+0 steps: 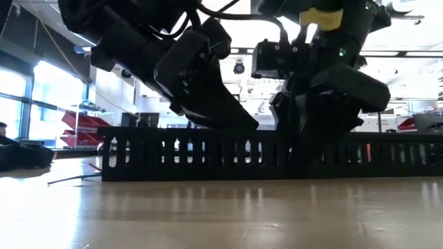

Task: Ziptie cables
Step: Close the black cable duct

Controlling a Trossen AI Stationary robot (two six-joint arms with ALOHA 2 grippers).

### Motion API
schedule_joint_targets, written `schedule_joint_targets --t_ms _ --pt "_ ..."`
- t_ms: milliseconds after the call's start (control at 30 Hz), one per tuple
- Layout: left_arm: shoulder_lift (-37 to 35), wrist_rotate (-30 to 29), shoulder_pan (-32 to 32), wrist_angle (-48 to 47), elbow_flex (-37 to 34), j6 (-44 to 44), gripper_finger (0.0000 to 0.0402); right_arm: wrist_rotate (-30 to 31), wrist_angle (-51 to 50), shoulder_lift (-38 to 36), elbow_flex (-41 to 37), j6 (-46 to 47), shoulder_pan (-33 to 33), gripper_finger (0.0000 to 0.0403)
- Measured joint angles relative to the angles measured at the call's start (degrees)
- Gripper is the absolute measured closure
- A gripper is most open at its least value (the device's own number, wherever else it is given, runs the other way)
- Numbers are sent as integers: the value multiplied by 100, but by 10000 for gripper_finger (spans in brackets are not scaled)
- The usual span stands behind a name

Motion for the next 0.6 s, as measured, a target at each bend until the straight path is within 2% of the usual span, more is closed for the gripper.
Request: schedule_joint_targets --t_ms 267,400,600 --pt "-103 34 -2 -7 -11 176 172 -25 -2 99 33 -74 -11 139" --pt "-295 31 -12 -209 -25 330 172 26 -17 101 46 -98 -10 146" --pt "-959 -183 -50 -563 -28 387 172 157 -39 -100 46 -93 -11 146"
